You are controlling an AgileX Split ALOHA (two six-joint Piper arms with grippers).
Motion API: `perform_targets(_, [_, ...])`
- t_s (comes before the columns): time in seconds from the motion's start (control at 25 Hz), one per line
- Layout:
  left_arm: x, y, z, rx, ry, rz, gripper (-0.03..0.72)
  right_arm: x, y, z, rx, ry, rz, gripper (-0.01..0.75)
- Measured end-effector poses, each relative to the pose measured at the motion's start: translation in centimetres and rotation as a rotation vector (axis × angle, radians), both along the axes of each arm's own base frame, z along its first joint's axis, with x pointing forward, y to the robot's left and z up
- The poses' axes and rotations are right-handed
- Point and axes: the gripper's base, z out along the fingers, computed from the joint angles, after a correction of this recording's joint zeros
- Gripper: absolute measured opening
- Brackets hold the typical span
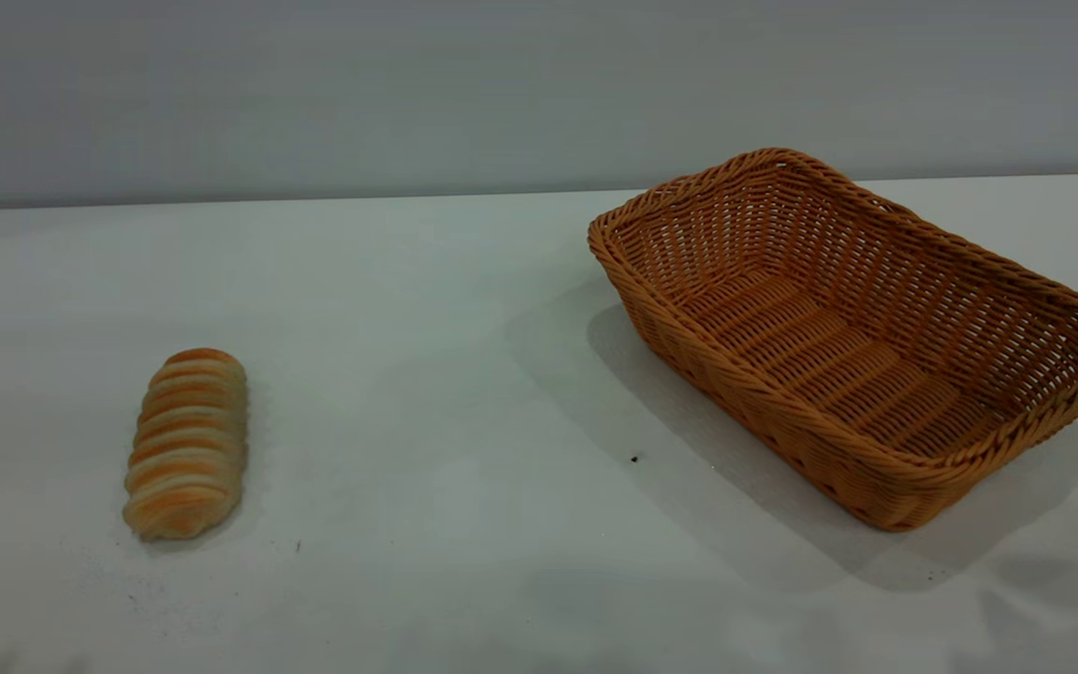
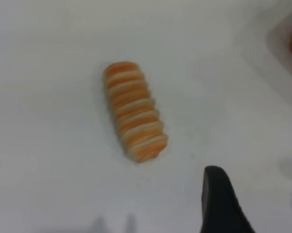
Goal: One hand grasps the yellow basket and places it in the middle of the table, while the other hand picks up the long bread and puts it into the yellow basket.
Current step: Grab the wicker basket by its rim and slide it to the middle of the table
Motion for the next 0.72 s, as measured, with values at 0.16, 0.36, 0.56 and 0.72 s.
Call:
perform_targets(0.16, [0.0, -0.5, 0.2, -0.051, -0.012, -0.030, 0.426, 1.3, 0.0, -1.5, 0.045, 0.028, -0.082, 0.580])
perform_targets(0.36, [0.0, -1.0, 0.4, -0.082, -0.038, -0.081, 0.426, 3.9, -1.5, -2.2, 0.088, 0.046, -0.228, 0.580])
perform_targets(0.56, [0.1, -1.2, 0.7, -0.080, -0.077, -0.117, 0.424, 7.0, -2.0, -2.4, 0.116, 0.068, -0.294, 0.580])
perform_targets(0.72, [0.2, -1.3, 0.8, -0.085, -0.084, -0.122, 0.424, 8.5, -1.8, -3.4, 0.124, 0.136, -0.315, 0.580])
